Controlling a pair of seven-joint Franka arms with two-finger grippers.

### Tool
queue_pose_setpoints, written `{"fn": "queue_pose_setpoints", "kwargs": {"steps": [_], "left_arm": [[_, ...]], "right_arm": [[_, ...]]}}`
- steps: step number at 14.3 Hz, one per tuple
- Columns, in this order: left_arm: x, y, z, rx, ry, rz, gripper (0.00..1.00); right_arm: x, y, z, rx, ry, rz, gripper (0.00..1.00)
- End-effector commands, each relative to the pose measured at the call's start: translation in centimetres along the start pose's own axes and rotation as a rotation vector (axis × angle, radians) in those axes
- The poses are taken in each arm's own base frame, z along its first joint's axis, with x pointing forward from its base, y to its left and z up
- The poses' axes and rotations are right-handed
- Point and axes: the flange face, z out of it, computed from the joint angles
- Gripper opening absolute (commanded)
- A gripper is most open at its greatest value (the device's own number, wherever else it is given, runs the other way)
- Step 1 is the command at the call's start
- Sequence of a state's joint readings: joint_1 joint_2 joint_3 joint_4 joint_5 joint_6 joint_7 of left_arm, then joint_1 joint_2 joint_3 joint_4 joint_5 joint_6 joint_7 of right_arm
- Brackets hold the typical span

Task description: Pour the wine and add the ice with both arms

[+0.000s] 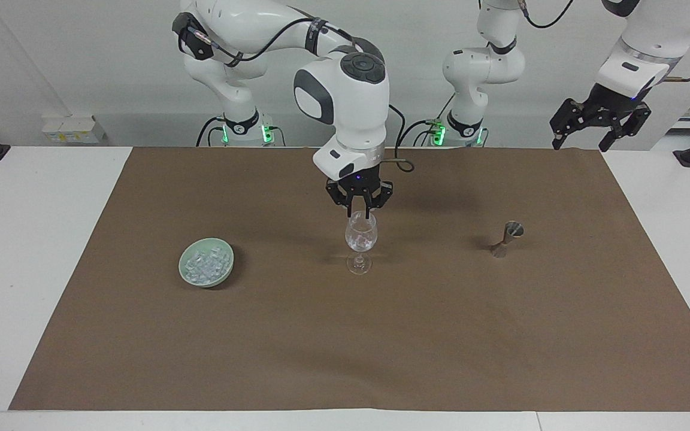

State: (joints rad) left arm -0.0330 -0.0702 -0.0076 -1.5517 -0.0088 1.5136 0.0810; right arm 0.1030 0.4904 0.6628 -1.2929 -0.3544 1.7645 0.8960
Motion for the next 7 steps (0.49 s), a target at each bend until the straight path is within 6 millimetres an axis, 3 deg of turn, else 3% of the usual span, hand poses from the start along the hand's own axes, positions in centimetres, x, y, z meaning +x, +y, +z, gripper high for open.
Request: {"fn": "queue_pose_setpoints", "kwargs": {"steps": [1, 3, 5, 6, 7], "left_arm": [[-0.8, -0.3, -0.4, 0.020, 0.001, 0.014, 1.00], [-0.8, -0.6, -0.4, 0.020, 0.001, 0.008, 1.00], [-0.8, -0.6, -0.4, 0.020, 0.001, 0.008, 1.00], [-0.8, -0.4, -0.4, 0.020, 0.001, 0.011, 1.00], [-0.8, -0.5, -0.4, 0.020, 0.001, 0.009, 1.00]], "right_arm": [[0.0, 1.6, -2.3, -0.019, 0.031, 0.038, 0.44], [0.4, 3.6, -3.4, -0.056, 0.026, 0.076, 0.57], [1.0, 6.5, -5.0, -0.069, -0.006, 0.121, 0.93], [1.0, 8.0, -5.9, -0.073, -0.013, 0.106, 1.00], [1.0, 9.6, -6.5, -0.073, -0.019, 0.110, 1.00]]}}
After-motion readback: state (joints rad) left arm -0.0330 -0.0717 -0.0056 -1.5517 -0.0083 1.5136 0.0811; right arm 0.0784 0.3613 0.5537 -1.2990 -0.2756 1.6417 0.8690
